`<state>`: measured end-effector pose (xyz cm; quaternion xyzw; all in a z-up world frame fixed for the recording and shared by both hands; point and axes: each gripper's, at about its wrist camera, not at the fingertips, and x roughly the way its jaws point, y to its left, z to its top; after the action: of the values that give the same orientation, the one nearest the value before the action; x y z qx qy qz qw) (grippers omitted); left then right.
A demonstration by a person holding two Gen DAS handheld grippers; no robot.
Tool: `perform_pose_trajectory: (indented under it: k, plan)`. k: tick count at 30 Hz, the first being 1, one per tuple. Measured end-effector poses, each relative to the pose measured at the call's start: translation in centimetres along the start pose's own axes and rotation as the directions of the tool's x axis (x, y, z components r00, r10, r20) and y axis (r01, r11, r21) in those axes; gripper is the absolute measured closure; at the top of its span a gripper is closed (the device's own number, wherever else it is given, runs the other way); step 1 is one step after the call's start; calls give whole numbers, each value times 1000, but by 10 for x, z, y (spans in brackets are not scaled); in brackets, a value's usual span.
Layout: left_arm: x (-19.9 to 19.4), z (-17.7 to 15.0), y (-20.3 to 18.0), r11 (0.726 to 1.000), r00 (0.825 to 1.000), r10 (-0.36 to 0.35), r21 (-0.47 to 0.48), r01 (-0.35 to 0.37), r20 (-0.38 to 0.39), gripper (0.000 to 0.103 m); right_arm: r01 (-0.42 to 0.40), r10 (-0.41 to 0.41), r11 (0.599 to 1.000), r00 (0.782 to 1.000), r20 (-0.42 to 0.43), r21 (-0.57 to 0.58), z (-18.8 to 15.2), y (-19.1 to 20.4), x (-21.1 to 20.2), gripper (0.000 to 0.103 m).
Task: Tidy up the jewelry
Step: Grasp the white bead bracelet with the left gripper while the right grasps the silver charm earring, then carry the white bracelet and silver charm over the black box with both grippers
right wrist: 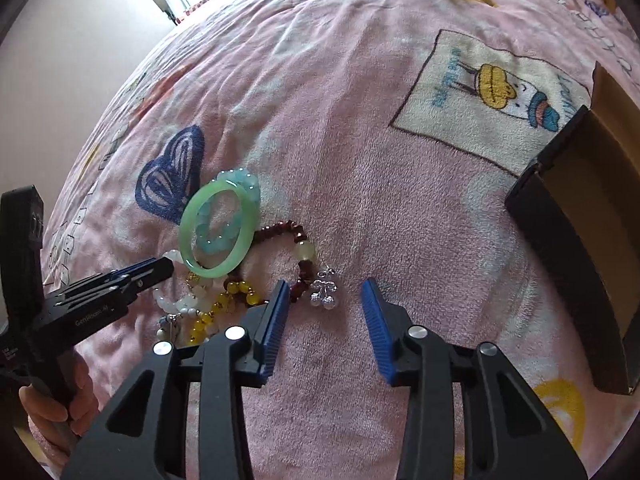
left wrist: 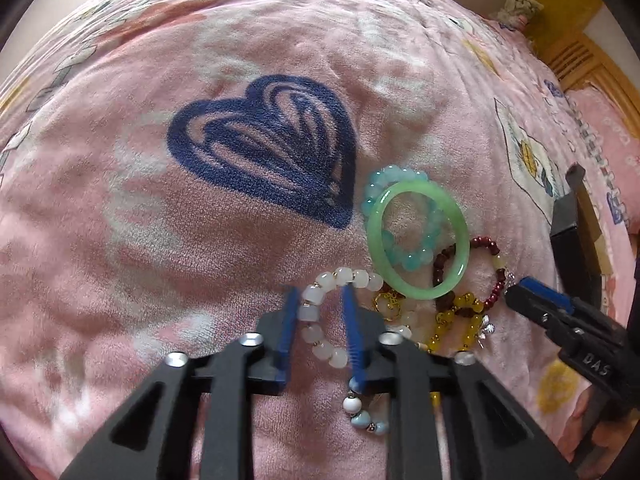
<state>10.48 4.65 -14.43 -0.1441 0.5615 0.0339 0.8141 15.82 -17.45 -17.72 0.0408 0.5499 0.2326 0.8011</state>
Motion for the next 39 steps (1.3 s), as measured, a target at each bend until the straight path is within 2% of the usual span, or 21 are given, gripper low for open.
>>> perform_pose_trajectory:
  k: [7, 19, 25, 31, 35, 38, 39]
  plan:
    - [1, -1, -2, 1000, 1000, 18, -1, -18, 18, 92, 2, -2, 1000, 1000, 11, -23, -1, 2, 8, 86]
    - [-17, 0, -9, 1000, 998, -26, -6, 27, 60, 92, -8, 9, 1000, 1000, 30, -3, -4, -4, -8, 87]
    - [-38, -4, -23, 998, 995, -46, 34, 43, 91, 92, -34, 31, 999, 996, 81, 31, -8, -6, -44, 87]
    - [-70, -2, -40, 996, 986, -88, 36, 84, 139, 92, -59, 50, 997, 985, 164, 54, -17, -3, -93, 87]
    - [-97, -10, -63, 991, 978, -112, 87, 98, 176, 92, -74, 58, 995, 978, 199, 72, -26, -12, -118, 87]
    - [-119, -18, -90, 981, 970, -126, 173, 90, 209, 92, -93, 68, 991, 972, 225, 101, -30, -30, -135, 87]
    - [-129, -21, -106, 973, 965, -113, 224, 59, 236, 92, -87, 61, 991, 971, 230, 104, -29, -34, -138, 87]
